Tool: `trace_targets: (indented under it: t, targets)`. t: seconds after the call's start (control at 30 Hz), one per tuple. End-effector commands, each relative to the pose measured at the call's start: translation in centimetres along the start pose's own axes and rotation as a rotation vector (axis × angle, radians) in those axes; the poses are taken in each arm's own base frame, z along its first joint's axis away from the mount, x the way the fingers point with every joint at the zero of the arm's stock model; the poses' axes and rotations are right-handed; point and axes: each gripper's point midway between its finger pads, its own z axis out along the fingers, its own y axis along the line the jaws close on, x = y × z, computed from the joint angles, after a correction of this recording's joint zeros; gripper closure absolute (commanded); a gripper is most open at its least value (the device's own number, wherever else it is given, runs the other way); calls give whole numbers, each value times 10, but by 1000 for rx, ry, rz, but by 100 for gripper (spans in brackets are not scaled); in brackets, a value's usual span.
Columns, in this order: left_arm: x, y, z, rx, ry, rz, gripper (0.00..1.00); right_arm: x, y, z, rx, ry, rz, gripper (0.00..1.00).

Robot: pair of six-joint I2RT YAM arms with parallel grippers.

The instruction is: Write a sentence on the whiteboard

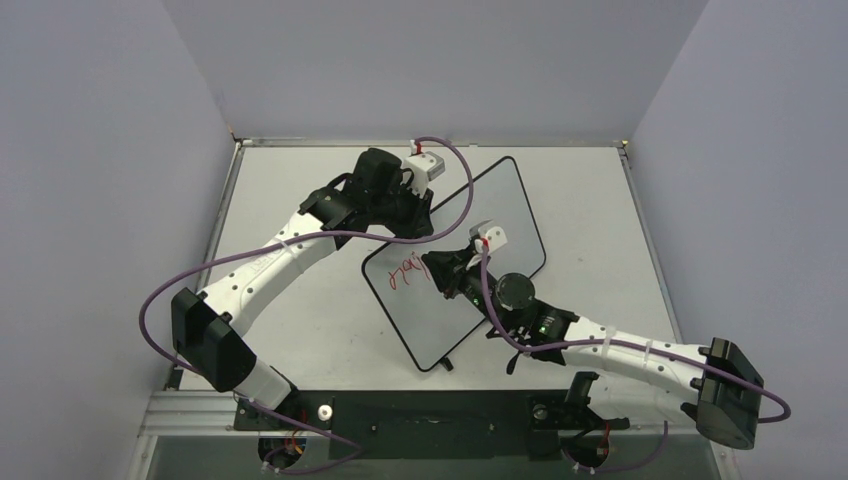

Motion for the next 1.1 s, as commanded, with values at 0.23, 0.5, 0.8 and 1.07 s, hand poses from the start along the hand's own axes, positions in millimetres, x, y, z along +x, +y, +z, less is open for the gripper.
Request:
trace_targets:
  t: [0.23,0.5,0.8,1.07]
  targets:
    - [-14,27,-12,-136,-56,111,100,-34,4,8,6,-94,23,100]
    - [-13,26,-12,-138,-54,113,100,-26,-13,12,73,-81,36,100]
    - [-12,26,-11,-141,-52,117,100,-24,-30,12,131,-77,41,100]
    - [-12,26,-11,-143,-51,117,100,-12,-34,8,139,-48,48,100]
